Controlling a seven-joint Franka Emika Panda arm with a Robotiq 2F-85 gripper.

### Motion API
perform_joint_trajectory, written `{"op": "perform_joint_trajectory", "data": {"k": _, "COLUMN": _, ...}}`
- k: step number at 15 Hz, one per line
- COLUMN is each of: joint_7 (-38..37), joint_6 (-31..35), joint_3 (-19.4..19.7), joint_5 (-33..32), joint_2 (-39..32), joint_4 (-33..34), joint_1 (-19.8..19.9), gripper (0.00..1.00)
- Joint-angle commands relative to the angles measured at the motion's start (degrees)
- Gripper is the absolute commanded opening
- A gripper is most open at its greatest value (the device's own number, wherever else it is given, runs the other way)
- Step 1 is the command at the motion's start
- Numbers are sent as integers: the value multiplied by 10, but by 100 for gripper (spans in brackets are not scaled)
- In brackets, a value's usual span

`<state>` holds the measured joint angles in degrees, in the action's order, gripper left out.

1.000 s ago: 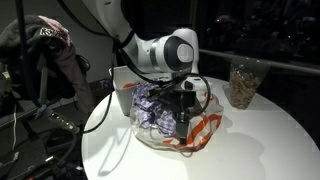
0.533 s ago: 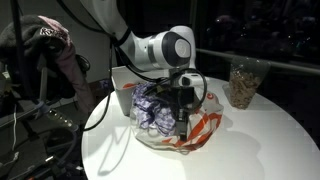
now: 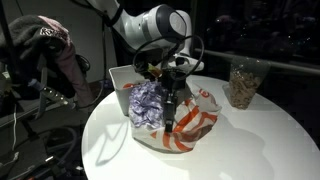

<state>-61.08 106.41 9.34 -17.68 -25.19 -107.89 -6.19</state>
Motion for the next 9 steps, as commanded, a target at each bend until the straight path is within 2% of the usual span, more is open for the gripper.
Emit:
{"op": "perform_joint_trajectory", "data": {"k": 1, "joint_7": 58, "joint_6": -49, "joint_3": -13, "joint_5": 10, "joint_2": 32, "joint_4": 13, "joint_1": 20, "gripper": 3}}
{"op": "perform_joint_trajectory", "data": {"k": 5, "joint_7": 89, "joint_6": -60, "joint_3": -12, "joint_5": 11, "joint_2": 63, "joint_4": 17, "joint_1": 31, "gripper": 3}}
{"op": "perform_joint_trajectory", "data": {"k": 9, "joint_7": 115, "joint_6": -32, "joint_3": -17, "joint_5": 10, "joint_2": 118, "joint_4": -4, "joint_1": 39, "gripper": 2}}
